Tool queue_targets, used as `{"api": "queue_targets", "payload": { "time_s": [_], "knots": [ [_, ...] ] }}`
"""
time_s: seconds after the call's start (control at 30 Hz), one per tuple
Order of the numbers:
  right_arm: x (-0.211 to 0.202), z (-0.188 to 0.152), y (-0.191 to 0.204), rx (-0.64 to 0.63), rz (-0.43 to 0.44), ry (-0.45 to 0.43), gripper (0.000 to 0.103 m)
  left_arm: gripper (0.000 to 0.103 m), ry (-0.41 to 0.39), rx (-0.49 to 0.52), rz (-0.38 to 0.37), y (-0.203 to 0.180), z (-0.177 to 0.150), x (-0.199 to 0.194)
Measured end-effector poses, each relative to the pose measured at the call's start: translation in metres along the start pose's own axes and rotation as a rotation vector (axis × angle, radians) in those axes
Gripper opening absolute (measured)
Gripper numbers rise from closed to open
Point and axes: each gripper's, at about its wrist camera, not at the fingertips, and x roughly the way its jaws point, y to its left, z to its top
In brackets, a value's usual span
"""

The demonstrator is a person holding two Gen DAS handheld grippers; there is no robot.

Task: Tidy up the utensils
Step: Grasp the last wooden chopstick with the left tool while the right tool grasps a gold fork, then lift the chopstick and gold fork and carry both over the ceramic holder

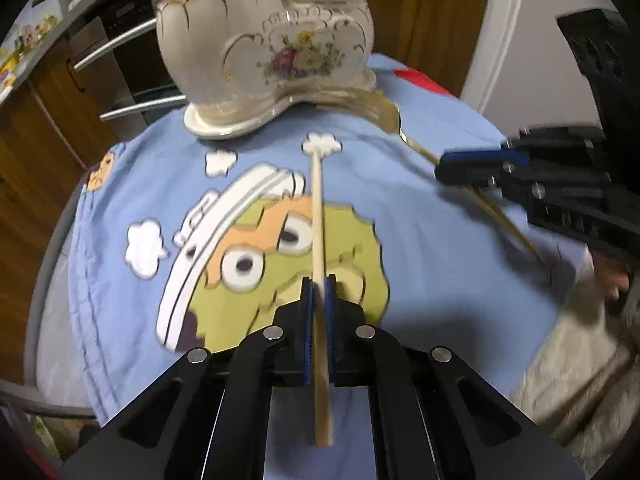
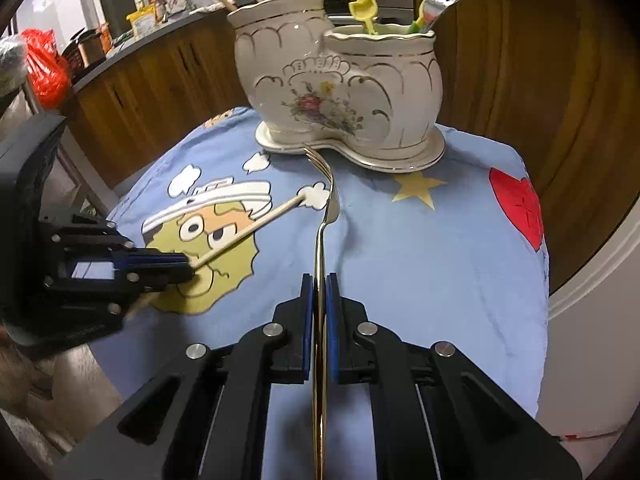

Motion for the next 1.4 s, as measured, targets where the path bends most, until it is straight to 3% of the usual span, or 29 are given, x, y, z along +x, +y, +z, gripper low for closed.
{"api": "queue_targets", "payload": {
  "time_s": [0.2, 0.27, 0.33, 0.47, 0.6, 0.67, 0.73, 0.8, 0.9, 1.07, 1.4],
  "knots": [
    [0.004, -0.005, 0.002, -0.049, -0.012, 0.087, 0.006, 0.008, 0.058, 0.021, 0.018, 0.006, -0.01, -0.007],
    [0.008, -0.006, 0.003, -0.054, -0.022, 0.118, 0.006, 0.024, 0.043, 0.006, 0.023, 0.008, -0.004, -0.005],
    [0.012, -0.005, 0.004, -0.06, -0.022, 0.14, 0.008, 0.031, 0.029, -0.004, 0.033, 0.009, 0.001, -0.006],
    [0.017, 0.001, 0.006, -0.071, -0.039, 0.142, 0.01, 0.032, 0.017, -0.014, 0.034, 0.01, 0.012, -0.004],
    [0.024, 0.005, 0.007, -0.082, -0.042, 0.146, 0.02, 0.029, 0.025, -0.01, 0.033, 0.007, 0.013, 0.004],
    [0.027, 0.007, 0.008, -0.097, -0.042, 0.14, 0.02, 0.02, 0.017, -0.025, 0.02, 0.009, 0.013, 0.006],
    [0.027, 0.008, 0.009, -0.107, -0.039, 0.13, 0.01, 0.006, 0.002, -0.038, 0.029, 0.014, 0.015, 0.009],
    [0.027, 0.008, 0.008, -0.099, -0.034, 0.116, 0.005, 0.006, -0.011, -0.061, 0.002, 0.02, 0.017, 0.01],
    [0.02, 0.007, 0.005, -0.077, -0.014, 0.076, 0.005, 0.006, -0.028, -0.062, -0.006, 0.023, 0.015, 0.009],
    [-0.009, 0.01, -0.003, -0.047, 0.024, -0.039, 0.005, 0.006, -0.121, -0.05, -0.036, 0.024, 0.011, -0.01],
    [-0.061, 0.025, -0.001, -0.076, 0.039, -0.294, 0.005, 0.006, -0.388, -0.057, -0.066, 0.036, 0.026, -0.072]
  ]
}}
